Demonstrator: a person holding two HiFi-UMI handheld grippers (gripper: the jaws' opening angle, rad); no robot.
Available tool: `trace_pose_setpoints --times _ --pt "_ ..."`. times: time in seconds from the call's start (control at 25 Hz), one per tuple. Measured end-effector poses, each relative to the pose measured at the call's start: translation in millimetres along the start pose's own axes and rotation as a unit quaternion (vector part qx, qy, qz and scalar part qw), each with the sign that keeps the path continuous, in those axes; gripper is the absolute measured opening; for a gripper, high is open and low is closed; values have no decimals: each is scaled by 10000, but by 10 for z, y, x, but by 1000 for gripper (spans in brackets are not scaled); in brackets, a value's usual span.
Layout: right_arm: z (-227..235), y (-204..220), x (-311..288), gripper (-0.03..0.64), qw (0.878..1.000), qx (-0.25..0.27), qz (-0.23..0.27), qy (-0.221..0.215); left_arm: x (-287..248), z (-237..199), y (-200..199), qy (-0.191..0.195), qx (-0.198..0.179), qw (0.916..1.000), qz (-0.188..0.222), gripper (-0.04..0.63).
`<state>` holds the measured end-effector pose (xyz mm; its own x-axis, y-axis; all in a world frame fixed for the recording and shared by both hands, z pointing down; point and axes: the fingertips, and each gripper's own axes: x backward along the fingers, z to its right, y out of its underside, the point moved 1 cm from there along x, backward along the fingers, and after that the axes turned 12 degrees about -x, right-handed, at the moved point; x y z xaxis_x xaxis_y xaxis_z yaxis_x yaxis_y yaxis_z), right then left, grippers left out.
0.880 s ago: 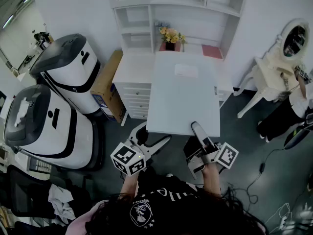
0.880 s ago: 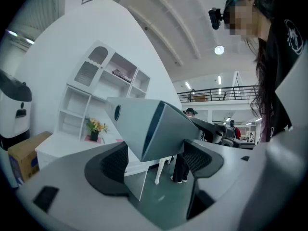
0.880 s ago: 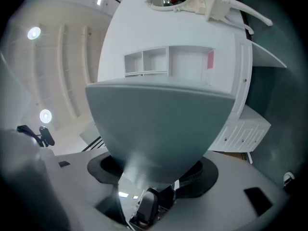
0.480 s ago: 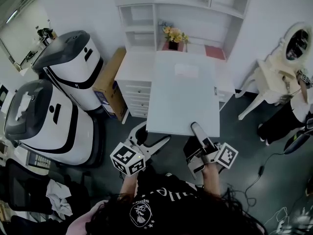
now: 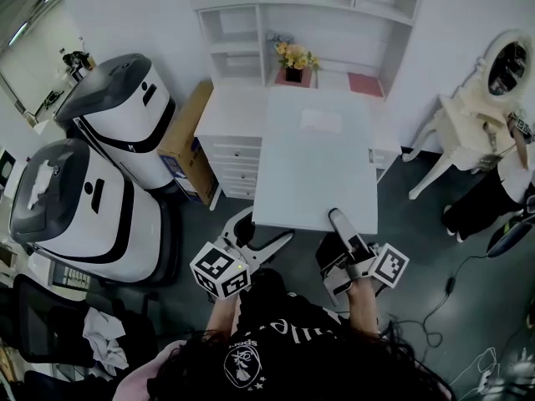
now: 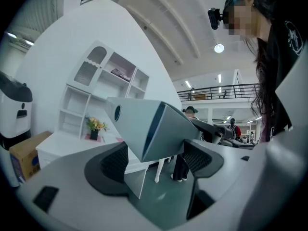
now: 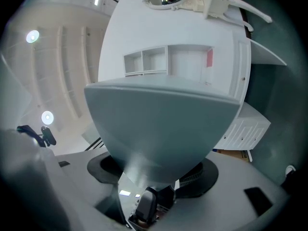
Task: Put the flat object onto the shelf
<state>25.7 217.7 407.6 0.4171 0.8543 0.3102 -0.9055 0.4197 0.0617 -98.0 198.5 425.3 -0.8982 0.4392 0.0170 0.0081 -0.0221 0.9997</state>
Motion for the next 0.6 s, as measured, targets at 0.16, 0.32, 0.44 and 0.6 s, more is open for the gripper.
trace_pose_setpoints --times 0.16,0.32,0.44,0.6 --pt "23 -97 74 313 9999 15 91 122 -113 46 48 124 145 9998 -48 373" --pt "28 -227 131 313 9996 -18 241 133 -264 71 40 276 146 9995 -78 373" --pt "46 -302 88 313 9995 -35 283 118 -349 17 33 329 135 9993 -93 373" --pt "137 -421 -45 313 9995 -29 276 179 -475 -140 74 363 186 9991 -115 373"
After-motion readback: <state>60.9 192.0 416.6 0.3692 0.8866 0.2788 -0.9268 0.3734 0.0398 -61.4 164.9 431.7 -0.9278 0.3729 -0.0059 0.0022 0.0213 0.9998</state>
